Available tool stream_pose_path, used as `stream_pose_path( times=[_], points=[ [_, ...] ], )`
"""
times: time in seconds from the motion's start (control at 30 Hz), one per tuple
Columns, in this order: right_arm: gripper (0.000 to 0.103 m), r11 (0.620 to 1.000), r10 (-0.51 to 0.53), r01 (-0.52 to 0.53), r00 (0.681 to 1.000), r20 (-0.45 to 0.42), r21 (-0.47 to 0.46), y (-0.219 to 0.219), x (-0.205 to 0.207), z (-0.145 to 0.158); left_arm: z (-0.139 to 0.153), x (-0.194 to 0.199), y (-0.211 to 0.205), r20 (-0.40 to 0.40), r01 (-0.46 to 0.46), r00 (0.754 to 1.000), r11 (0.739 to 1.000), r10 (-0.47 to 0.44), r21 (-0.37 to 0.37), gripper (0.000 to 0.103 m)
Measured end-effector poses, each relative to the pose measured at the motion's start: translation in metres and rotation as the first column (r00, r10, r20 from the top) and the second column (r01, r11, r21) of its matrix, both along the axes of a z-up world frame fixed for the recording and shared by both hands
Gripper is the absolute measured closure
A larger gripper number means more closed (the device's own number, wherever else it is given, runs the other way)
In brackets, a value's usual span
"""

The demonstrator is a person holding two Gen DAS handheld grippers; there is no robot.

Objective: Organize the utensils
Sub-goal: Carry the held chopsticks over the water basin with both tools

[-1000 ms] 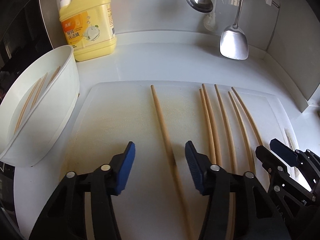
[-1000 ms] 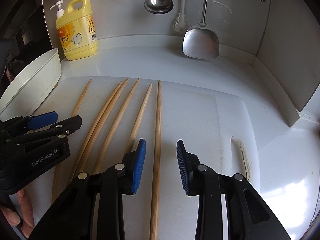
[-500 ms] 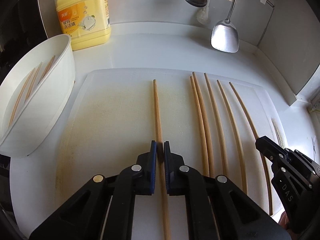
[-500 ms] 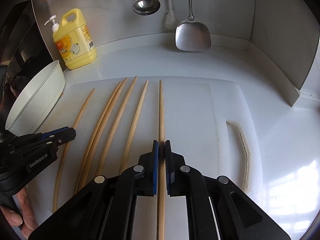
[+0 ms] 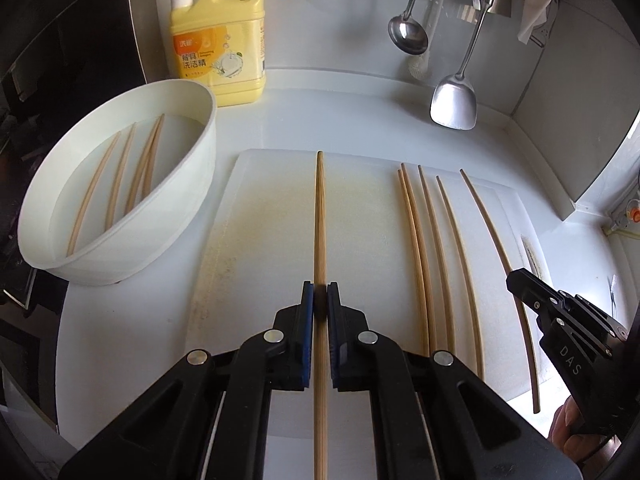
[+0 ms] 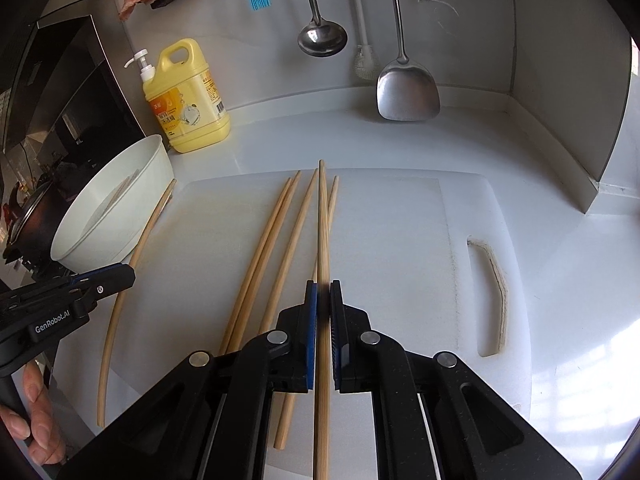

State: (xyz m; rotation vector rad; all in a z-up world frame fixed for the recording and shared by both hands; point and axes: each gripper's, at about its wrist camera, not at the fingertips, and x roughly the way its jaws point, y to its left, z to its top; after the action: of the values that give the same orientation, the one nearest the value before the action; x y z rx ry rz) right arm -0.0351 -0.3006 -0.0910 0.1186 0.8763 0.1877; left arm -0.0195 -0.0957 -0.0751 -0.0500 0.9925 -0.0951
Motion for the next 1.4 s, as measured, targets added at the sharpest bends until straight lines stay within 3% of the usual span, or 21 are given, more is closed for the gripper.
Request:
stream_pose_path(
  times=[0.43, 0.8, 1.07, 1.4],
  points=[
    [0.097, 0.988, 0.15, -0.154, 0.982, 0.119, 0.026, 0.065, 0.005, 0.065, 0.064, -0.016, 0.074, 0.103, -0.095, 0.989, 0.993, 0.102, -0.064, 0.096],
    [0.097, 0.972, 0.219, -0.226, 0.969, 0.116, 0.058, 0.168, 0.056, 0.088, 0.096, 0.028, 0.167, 0.17, -0.117, 0.977, 0.99, 0.128, -0.073, 0.096],
    [0.097, 0.962, 0.267, -0.272, 0.959, 0.096, 0.034, 0.256, 0.102, 0.086, 0.082, 0.076, 0.236, 0.138, -0.146, 0.978, 0.986, 0.156, -0.081, 0.096],
    [0.097, 0.967, 0.247, -0.245, 0.968, -0.032, 0.068, 0.322, 0.155, 0.045, 0.04, 0.128, 0.283, 0.054, -0.136, 0.988, 0.986, 0.142, -0.092, 0.096]
  ],
)
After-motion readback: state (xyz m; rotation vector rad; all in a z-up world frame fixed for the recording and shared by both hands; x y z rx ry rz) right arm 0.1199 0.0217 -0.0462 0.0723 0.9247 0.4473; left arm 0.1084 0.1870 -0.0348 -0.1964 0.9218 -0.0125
